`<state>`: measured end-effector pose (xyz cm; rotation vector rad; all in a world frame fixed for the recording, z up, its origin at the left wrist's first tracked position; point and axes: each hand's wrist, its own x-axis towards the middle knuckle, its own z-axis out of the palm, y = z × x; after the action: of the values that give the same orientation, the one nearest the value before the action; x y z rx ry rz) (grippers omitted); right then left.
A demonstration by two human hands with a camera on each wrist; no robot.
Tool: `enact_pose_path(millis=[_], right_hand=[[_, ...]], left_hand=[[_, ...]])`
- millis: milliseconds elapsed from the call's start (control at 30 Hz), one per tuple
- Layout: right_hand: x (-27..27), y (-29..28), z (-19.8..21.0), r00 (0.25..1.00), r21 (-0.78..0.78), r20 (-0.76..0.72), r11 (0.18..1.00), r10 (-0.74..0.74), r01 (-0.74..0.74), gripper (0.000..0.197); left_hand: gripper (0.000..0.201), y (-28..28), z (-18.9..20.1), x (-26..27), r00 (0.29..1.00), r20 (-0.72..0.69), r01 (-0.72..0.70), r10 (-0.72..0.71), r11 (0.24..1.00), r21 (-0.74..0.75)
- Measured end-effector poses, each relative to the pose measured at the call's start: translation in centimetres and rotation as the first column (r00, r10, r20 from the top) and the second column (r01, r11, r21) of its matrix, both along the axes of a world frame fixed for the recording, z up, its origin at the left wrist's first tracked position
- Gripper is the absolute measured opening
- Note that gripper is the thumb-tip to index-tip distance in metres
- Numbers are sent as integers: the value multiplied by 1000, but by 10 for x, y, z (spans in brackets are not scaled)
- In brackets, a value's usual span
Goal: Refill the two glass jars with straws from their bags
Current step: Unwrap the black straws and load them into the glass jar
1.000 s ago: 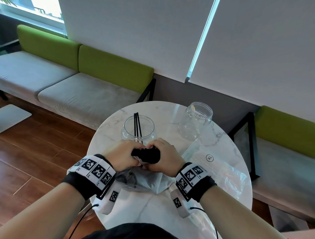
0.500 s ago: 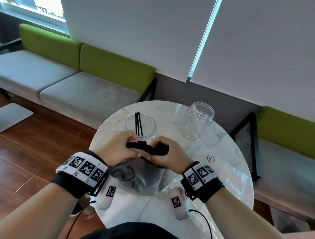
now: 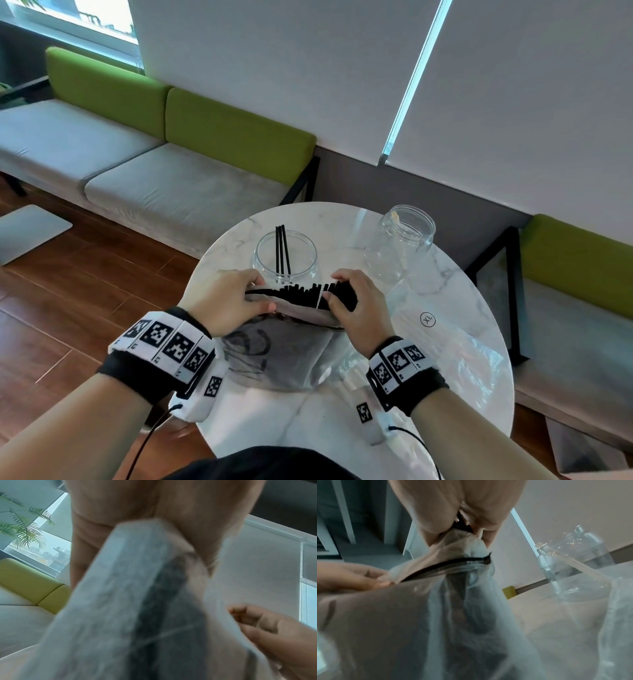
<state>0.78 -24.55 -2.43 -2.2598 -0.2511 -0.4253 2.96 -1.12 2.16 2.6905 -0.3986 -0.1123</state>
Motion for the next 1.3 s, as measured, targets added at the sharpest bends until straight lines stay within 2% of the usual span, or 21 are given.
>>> enact_pose_path(millis=[67,133,200,267,300,367,433,467,567,667,733,833,933,1033,1167,1233,1300], right_hand=[[3,-2,-6,998,-70,-47,997,39,-42,21],[7,-3,-6,997,-139,-79,990,10,-21,31],[8,-2,2,999,-199,-36,980,-40,32,43],[6,4,14,998,-291,69,957,11,9,48],[5,10,18,993,-380,93,924,77,-36,49],[5,22,17,978,-574,41,806,204,-144,52],[7,25,10,974,-672,-20,718,226,-180,55],[10,22,9,979,-684,-29,710,201,-166,55],[14,10,5,988,-692,-35,710,151,-133,56],[11,10,8,984,-708,48,700,171,-87,58],[4,20,14,970,-688,124,722,211,-69,60],[-5,40,13,961,-661,144,746,235,-84,56],[-8,45,5,960,-576,189,815,208,-63,39],[-14,42,6,946,-422,226,899,232,-119,16],[-28,41,-6,927,-404,118,870,355,-282,19],[-30,41,-11,925,-357,50,872,376,-335,23],[-30,42,-12,930,-325,17,881,367,-342,27]], left_hand=[[26,-1,-2,-2,1000,-14,7,-7,1000,-1],[25,-2,-5,-1,1000,-24,11,-11,1000,-6],[25,-2,-7,1,1000,-17,7,-8,1000,-9],[28,0,-10,2,1000,0,17,-17,1000,-8],[33,1,-11,3,1000,0,32,-32,999,-15],[46,0,-9,2,997,-21,69,-70,997,-20],[45,1,-3,-1,994,-64,88,-87,996,-1],[44,3,0,-2,993,-89,84,-82,996,19],[51,12,2,-4,985,-164,60,-58,998,9],[60,15,0,-4,976,-209,51,-59,998,-43],[58,12,0,-4,973,-221,50,-68,995,-87],[55,9,-3,-3,974,-215,46,-72,991,-127],[61,10,-3,-4,986,-161,23,-49,987,-159],[55,9,-1,-5,999,-49,-14,6,987,-162],[34,7,-5,-11,993,-13,-116,115,968,-224],[30,9,-7,-12,989,-73,-139,125,962,-234],[37,10,-7,-12,978,-185,-143,99,959,-246]])
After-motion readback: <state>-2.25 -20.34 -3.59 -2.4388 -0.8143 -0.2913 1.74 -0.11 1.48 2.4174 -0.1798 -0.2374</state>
